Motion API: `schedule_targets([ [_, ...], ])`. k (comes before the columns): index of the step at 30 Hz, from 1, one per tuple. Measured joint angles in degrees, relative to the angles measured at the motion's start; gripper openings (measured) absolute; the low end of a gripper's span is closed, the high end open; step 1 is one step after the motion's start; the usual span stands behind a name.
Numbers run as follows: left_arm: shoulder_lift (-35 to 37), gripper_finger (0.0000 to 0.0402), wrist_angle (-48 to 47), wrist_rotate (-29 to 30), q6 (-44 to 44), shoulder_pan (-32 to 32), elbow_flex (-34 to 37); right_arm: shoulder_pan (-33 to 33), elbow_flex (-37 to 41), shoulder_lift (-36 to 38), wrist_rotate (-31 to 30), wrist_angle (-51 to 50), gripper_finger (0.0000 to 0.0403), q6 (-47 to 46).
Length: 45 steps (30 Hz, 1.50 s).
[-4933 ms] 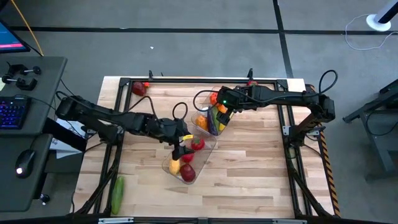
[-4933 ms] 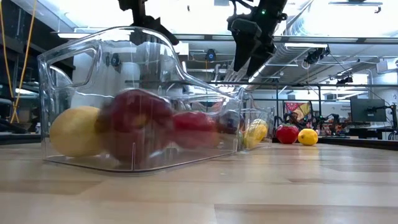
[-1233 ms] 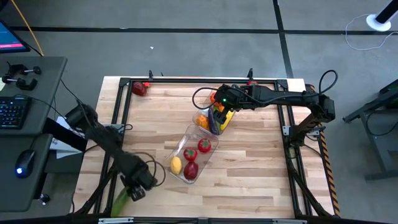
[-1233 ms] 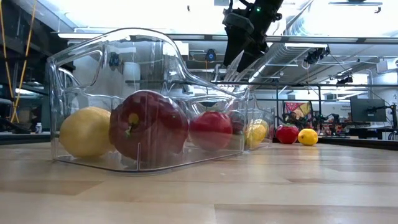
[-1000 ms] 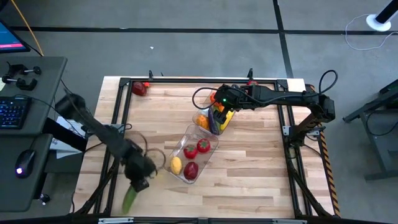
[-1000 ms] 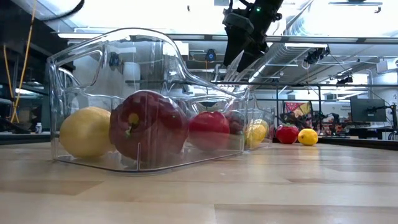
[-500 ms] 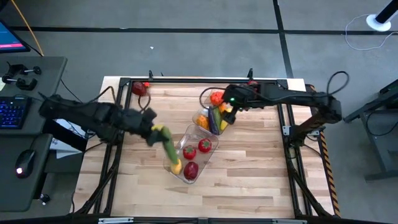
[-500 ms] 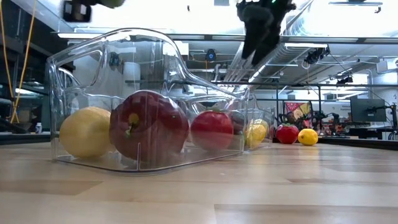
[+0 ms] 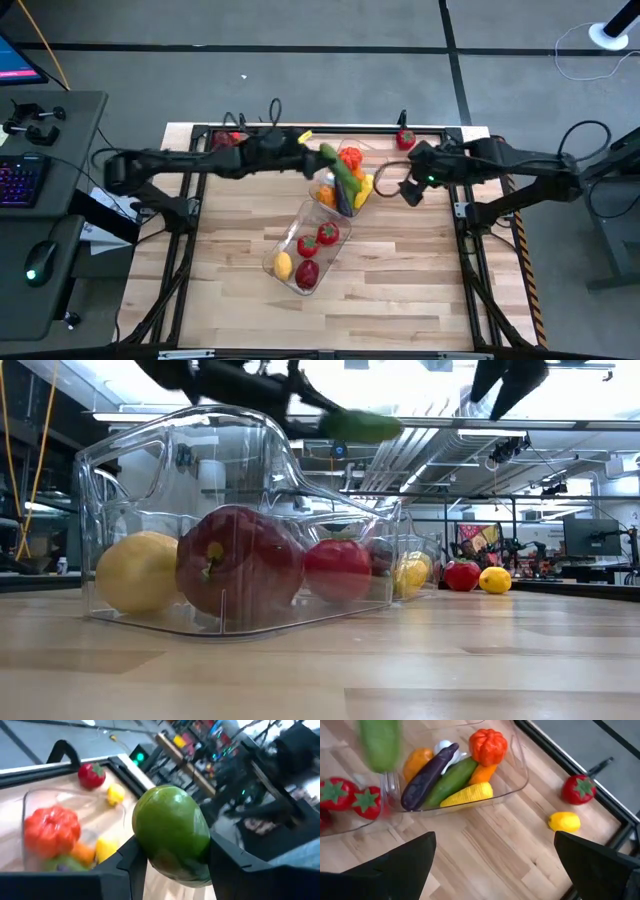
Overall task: Sort produce into baskets
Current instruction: Put the green cucumber into the top transparent bin, then put the red apple into the bottom transparent bin
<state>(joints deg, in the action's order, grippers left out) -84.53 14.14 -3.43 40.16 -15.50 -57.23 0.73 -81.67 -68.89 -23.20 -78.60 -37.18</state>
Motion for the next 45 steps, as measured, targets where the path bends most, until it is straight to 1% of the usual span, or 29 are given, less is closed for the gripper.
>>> schedule_targets([
  [2,-3.80,0.0142,5.99,-1.83,0.91,-1.56,0.02,2.44,0.00,1.18,-1.83,-1.41,0.0399,-3.90],
  [6,-9.13,0.0151,13.16,-5.30,0.26,-3.16,0.02,6.53,0.00,1.84,-4.90,-3.19,0.0399,-9.31],
  [9,-11.62,0.0166,13.24,-6.45,-2.77,-3.68,-0.23,8.85,0.00,1.65,-6.83,-4.43,0.0399,-11.97],
  [12,-13.59,0.0187,11.02,-6.90,-7.96,-3.69,-1.92,10.39,0.00,1.20,-8.55,-5.03,0.0399,-13.24],
  [18,-15.06,0.0237,2.56,-6.57,-19.81,-3.21,-8.02,11.06,0.00,1.01,-10.76,-5.21,0.0399,-13.56],
  [24,-15.02,0.0275,-7.28,-6.54,-28.20,-3.17,-14.28,11.06,0.00,1.01,-10.76,-5.21,0.0399,-13.58],
  [27,-15.04,0.0286,-13.18,-6.54,-30.31,-3.24,-17.56,11.06,0.00,1.01,-10.76,-5.23,0.0399,-13.58],
  [31,-14.23,0.0289,-24.30,-6.50,-34.79,-3.60,-22.13,11.06,0.00,1.01,-10.73,-5.21,0.0399,-13.56],
  [33,-13.90,0.0289,-29.60,-5.58,-36.46,-3.92,-24.05,11.04,0.00,1.01,-10.74,-5.23,0.0399,-13.44],
  [35,-13.05,0.0289,-35.27,-3.62,-38.17,-4.50,-25.12,11.06,0.00,1.01,-10.99,-5.21,0.0399,-13.40],
  [37,-12.08,0.0289,-40.40,0.65,-40.08,-4.99,-25.88,11.04,0.00,1.01,-11.28,-5.23,0.0399,-13.36],
  [39,-10.74,0.0289,-45.89,6.99,-41.23,-5.71,-25.88,11.02,0.00,1.01,-11.38,-5.23,0.0399,-13.06],
  [42,-9.45,0.0289,-53.80,18.53,-41.13,-7.30,-25.89,11.05,0.00,1.01,-12.67,-5.23,0.0399,-12.78],
  [45,-9.14,0.0289,-61.49,29.00,-36.61,-9.83,-25.55,11.04,0.00,1.01,-13.55,-5.26,0.0399,-12.73],
])
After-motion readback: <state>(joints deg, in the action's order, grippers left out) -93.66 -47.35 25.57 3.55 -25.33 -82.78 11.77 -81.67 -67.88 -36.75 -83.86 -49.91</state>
